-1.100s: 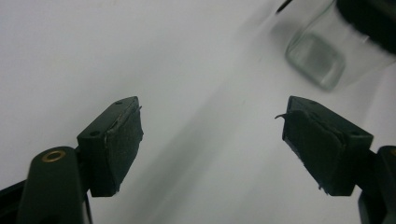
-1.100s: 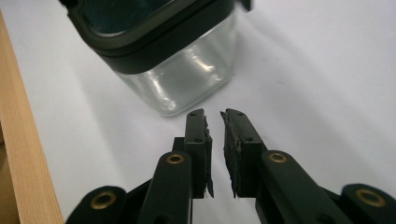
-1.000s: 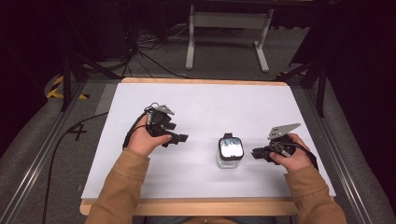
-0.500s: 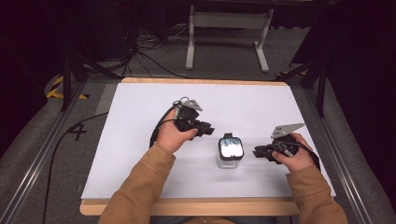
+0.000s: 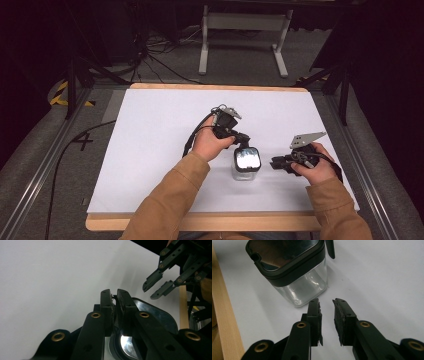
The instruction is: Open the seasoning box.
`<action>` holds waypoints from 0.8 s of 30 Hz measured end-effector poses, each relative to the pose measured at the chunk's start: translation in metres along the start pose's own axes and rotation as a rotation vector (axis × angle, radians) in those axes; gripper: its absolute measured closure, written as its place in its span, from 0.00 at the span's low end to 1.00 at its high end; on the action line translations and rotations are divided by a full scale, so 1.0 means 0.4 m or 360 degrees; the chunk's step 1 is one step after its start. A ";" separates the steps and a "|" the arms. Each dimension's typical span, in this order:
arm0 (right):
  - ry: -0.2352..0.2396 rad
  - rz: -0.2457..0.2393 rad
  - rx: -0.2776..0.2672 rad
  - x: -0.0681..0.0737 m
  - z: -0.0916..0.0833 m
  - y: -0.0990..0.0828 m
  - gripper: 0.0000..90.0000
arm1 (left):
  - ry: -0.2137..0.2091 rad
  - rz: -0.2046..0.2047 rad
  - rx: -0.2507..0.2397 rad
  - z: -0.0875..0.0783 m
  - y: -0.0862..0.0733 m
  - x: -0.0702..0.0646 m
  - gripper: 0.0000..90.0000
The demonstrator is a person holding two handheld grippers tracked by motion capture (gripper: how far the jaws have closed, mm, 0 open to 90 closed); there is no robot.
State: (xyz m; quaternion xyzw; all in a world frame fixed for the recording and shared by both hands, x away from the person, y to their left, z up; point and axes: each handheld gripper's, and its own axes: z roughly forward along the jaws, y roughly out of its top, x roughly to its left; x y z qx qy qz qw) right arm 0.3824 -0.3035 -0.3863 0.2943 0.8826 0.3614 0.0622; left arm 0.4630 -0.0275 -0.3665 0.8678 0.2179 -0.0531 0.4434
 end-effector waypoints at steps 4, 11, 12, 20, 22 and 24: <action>0.0003 -0.0010 0.0004 0.001 0.003 0.001 0.84 | 0.0013 -0.0006 0.0007 -0.002 0.000 0.000 0.94; 0.0012 -0.0028 0.0013 0.006 0.008 0.004 0.84 | 0.0014 -0.0019 0.0029 -0.001 -0.001 0.001 0.97; 0.0015 -0.0030 0.0017 0.008 0.009 0.005 0.84 | 0.0021 -0.0020 0.0030 -0.001 0.000 0.000 0.97; 0.0035 -0.0062 0.0016 0.019 0.003 0.012 0.89 | 0.0033 -0.0043 0.0038 0.000 0.002 0.001 0.97; 0.0036 -0.0069 0.0013 0.020 0.001 0.013 0.92 | 0.0038 -0.0043 0.0037 0.000 0.002 0.002 0.96; 0.0046 -0.0078 0.0013 0.024 -0.002 0.016 0.98 | 0.0040 -0.0057 0.0028 0.001 0.001 0.006 0.96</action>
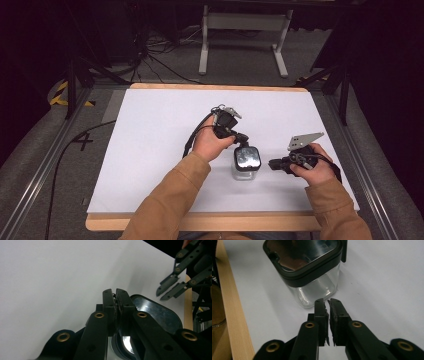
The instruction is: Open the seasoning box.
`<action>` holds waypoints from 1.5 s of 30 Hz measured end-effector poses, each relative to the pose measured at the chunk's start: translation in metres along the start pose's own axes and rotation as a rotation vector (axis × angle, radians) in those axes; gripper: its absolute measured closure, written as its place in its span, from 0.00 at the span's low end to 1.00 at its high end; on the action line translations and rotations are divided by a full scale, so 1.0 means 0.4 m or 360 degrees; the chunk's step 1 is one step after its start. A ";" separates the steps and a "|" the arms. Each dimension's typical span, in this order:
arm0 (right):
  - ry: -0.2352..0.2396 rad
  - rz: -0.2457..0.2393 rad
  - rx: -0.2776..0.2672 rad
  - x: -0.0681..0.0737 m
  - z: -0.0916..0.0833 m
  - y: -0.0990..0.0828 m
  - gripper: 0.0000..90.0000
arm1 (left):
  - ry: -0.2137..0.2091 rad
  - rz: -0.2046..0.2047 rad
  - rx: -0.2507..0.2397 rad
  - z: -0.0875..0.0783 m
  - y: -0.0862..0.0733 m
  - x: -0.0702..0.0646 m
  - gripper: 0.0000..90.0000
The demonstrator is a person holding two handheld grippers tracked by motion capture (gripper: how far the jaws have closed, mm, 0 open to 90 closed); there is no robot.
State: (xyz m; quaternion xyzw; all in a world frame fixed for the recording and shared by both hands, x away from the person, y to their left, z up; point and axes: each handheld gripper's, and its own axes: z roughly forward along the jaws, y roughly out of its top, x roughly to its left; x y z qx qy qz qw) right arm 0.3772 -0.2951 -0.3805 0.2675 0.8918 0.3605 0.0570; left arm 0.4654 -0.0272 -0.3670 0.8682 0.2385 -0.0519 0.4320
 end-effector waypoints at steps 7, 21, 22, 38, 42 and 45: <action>0.0032 -0.0072 -0.0001 0.020 -0.004 0.014 1.00 | -0.0050 -0.0046 0.0006 -0.001 -0.001 0.005 0.96; 0.0080 -0.0159 -0.0016 0.049 -0.009 0.031 1.00 | -0.0069 -0.0132 0.0007 -0.001 -0.002 0.009 0.96; 0.0080 -0.0159 -0.0016 0.049 -0.009 0.031 1.00 | -0.0069 -0.0135 0.0008 -0.001 -0.002 0.009 0.96; 0.0124 -0.0187 0.0000 0.058 0.009 0.036 1.00 | -0.0103 -0.0201 0.0021 -0.001 -0.001 0.018 0.96; 0.0130 -0.0192 -0.0003 0.061 0.013 0.038 1.00 | -0.0105 -0.0204 0.0021 -0.001 0.000 0.018 0.96; 0.0132 -0.0190 -0.0005 0.062 0.013 0.038 1.00 | -0.0105 -0.0207 0.0020 -0.001 -0.001 0.018 0.96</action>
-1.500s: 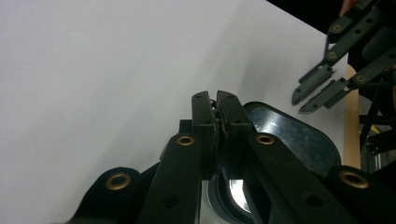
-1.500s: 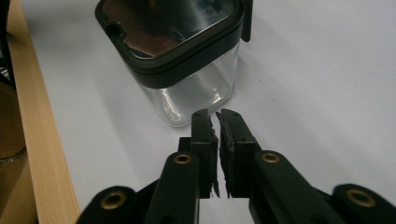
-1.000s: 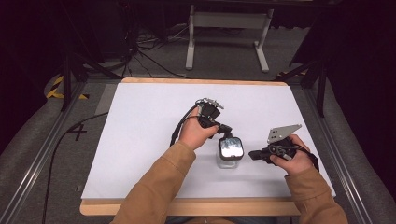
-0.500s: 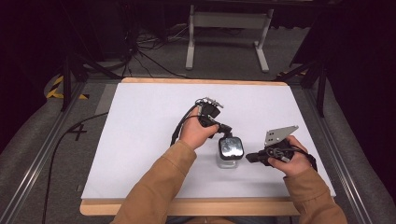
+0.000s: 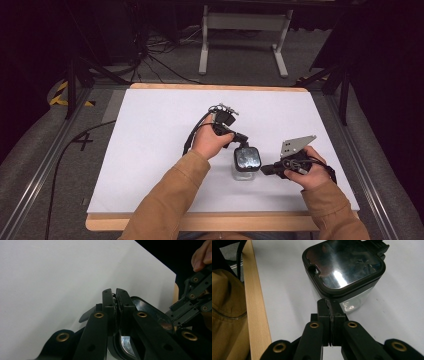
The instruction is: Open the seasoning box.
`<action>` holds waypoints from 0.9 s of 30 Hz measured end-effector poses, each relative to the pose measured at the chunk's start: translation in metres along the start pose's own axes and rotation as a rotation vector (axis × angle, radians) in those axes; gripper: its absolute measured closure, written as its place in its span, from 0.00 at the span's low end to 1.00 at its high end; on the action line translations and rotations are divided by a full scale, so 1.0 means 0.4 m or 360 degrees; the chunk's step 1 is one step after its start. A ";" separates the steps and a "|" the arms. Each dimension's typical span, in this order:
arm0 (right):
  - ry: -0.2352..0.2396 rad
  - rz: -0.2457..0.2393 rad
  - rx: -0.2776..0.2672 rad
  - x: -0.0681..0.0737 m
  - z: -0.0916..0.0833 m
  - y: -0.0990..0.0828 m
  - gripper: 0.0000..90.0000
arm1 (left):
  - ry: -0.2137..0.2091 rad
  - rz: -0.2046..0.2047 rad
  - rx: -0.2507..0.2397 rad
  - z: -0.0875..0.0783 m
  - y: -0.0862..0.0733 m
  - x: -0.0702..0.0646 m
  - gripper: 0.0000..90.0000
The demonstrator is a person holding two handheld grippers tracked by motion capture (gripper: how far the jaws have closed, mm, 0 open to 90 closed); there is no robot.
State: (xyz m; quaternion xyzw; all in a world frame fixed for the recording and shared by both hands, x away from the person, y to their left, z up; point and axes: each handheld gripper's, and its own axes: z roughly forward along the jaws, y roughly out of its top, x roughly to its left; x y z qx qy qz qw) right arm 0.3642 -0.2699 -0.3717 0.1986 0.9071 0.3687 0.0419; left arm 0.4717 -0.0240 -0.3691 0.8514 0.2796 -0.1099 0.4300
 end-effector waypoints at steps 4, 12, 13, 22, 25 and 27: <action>-0.0002 0.0003 -0.0011 0.000 0.000 0.001 1.00 | 0.0002 -0.0005 -0.0001 0.000 0.000 0.000 0.96; -0.0013 -0.0008 -0.0034 0.004 -0.001 0.005 1.00 | -0.0001 -0.0006 -0.0002 0.000 0.000 0.000 0.96; -0.0016 -0.0003 -0.0038 0.004 -0.002 0.005 1.00 | 0.0020 0.0017 -0.0007 -0.001 -0.001 -0.002 0.95; -0.0056 -0.0007 -0.0107 0.006 -0.008 0.015 1.00 | 0.0066 0.0096 -0.0131 -0.063 -0.005 -0.038 0.91; -0.0073 -0.0018 -0.0149 0.007 -0.013 0.024 1.00 | 0.0069 0.0126 -0.0140 -0.081 -0.009 -0.052 0.91; -0.0082 -0.0025 -0.0176 0.007 -0.016 0.029 1.00 | 0.0081 0.0162 -0.0143 -0.101 -0.017 -0.070 0.91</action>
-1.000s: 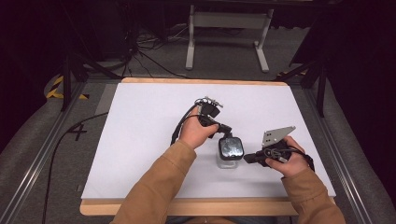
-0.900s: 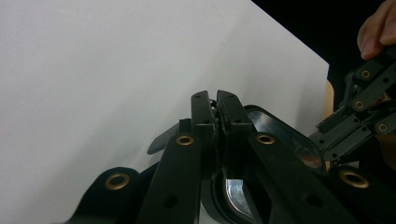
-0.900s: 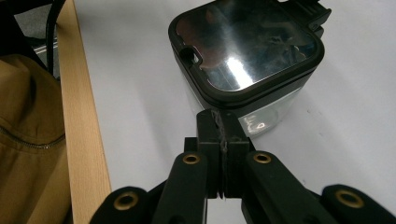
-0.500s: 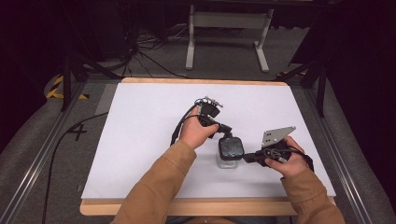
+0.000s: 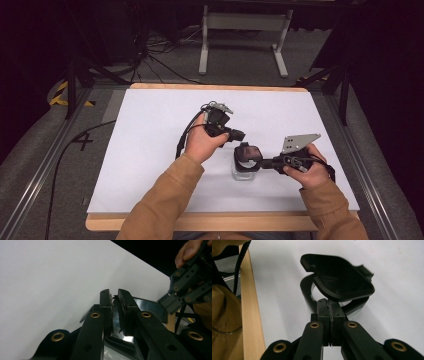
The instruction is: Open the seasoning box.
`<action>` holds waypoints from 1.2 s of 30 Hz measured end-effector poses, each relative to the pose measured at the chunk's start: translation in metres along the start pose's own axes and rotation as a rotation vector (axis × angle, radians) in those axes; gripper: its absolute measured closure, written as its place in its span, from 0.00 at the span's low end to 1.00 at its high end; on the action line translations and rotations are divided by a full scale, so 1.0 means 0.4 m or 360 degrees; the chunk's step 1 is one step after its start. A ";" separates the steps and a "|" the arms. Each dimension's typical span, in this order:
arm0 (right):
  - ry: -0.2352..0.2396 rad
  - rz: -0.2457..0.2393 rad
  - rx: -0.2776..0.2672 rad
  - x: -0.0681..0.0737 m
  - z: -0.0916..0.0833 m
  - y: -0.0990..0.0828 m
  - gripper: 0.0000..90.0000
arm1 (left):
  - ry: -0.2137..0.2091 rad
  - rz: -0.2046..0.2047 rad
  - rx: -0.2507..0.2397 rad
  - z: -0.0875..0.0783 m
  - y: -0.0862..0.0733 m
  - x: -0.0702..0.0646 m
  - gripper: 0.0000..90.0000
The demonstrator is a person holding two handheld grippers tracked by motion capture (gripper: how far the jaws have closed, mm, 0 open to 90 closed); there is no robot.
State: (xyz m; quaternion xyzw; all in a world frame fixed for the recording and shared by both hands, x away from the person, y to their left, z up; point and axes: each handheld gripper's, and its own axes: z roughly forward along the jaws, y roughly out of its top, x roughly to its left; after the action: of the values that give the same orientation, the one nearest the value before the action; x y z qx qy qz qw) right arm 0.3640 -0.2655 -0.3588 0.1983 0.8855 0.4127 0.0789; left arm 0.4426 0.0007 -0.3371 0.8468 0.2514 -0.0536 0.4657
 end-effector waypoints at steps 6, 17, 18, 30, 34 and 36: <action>-0.0070 -0.0010 -0.0127 -0.007 -0.008 0.019 1.00 | -0.0048 0.0102 -0.0037 -0.064 -0.030 -0.056 0.91; -0.0207 0.0091 -0.0347 -0.012 -0.017 0.029 0.99 | -0.0178 0.0139 0.0032 -0.045 -0.054 -0.101 0.92; -0.0216 0.0096 -0.0352 -0.012 -0.018 0.028 0.99 | -0.0176 0.0139 0.0050 -0.035 -0.054 -0.099 0.92; -0.0163 0.0095 -0.0282 -0.006 0.000 0.019 0.97 | -0.0040 0.0113 -0.0064 0.012 -0.028 -0.071 0.95; -0.0109 0.0089 -0.0178 -0.002 0.015 0.007 0.97 | -0.0019 0.0095 -0.0107 0.013 -0.017 -0.064 0.94; -0.0095 0.0091 -0.0154 0.003 0.019 0.003 0.98 | -0.0004 0.0099 -0.0126 0.012 -0.010 -0.061 0.93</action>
State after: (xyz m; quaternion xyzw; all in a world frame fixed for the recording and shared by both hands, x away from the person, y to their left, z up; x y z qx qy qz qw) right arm 0.3657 -0.2589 -0.3626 0.2315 0.8558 0.4511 0.1029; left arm 0.4203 -0.0105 -0.3351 0.8351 0.2262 -0.0301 0.5005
